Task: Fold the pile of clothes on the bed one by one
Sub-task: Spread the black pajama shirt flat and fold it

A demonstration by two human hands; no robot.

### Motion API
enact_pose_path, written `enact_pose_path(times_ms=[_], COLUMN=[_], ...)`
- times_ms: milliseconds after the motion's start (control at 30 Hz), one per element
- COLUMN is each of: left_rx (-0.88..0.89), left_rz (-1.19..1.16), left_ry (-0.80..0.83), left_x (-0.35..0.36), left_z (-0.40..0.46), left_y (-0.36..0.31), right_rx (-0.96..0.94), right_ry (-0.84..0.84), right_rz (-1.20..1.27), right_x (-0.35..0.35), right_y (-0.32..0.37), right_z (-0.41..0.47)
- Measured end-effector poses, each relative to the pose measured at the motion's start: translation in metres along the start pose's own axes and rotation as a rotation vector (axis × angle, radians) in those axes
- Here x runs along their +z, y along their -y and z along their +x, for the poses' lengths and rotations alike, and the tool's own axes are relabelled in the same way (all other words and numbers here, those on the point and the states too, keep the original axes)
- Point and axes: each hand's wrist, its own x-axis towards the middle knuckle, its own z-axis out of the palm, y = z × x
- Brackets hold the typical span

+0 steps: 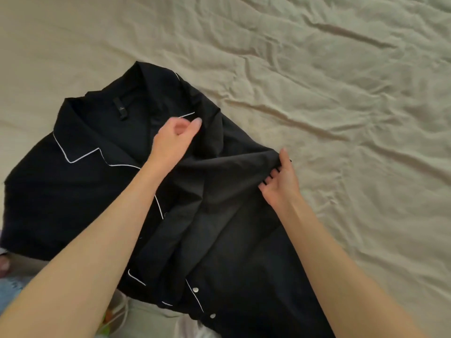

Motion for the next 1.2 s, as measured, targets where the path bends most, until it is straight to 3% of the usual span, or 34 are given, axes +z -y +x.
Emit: enact_pose_path(times_ms=[100,167,233,300,367,433,533,633,800,1000,1200], left_rx=[0.036,-0.029,-0.135,-0.216,-0.255,-0.209,-0.100,0.004,0.051,-0.064,-0.179], left_rz=[0.181,0.309,0.295,0.012,-0.433,-0.674,-0.440,-0.054,0.225,0.183,-0.001], left_ry=[0.107,0.116,0.059,0.008,0.060,0.121,0.163,0.072,0.009,0.019,-0.081], left_x=[0.033,0.050,0.053,0.046,0.034,0.025,0.025,0.026,0.008,-0.020,-0.042], left_z=[0.028,0.042,0.049,0.056,0.062,0.069,0.071,0.066,0.027,-0.050,-0.122], left_y=[-0.032,-0.040,-0.045,-0.053,-0.066,-0.070,-0.064,-0.044,0.008,0.083,0.145], right_rx=[-0.021,0.005,0.071,0.161,0.224,0.222,0.120,-0.029,-0.019,0.099,0.228], right_ry=[-0.039,-0.044,-0.033,0.011,0.072,0.098,0.134,0.160,0.144,0.173,0.262], right_rz=[-0.085,-0.150,-0.103,0.018,0.134,0.223,0.219,-0.129,-0.416,-0.515,-0.602], right_x=[0.000,-0.001,-0.005,-0.008,-0.010,-0.009,-0.009,-0.012,-0.023,-0.048,-0.070], right_y=[0.002,0.002,0.006,0.013,0.018,0.020,0.018,0.008,-0.020,-0.070,-0.123], right_z=[-0.003,-0.005,-0.005,-0.004,-0.002,0.001,0.005,0.008,0.000,-0.023,-0.057])
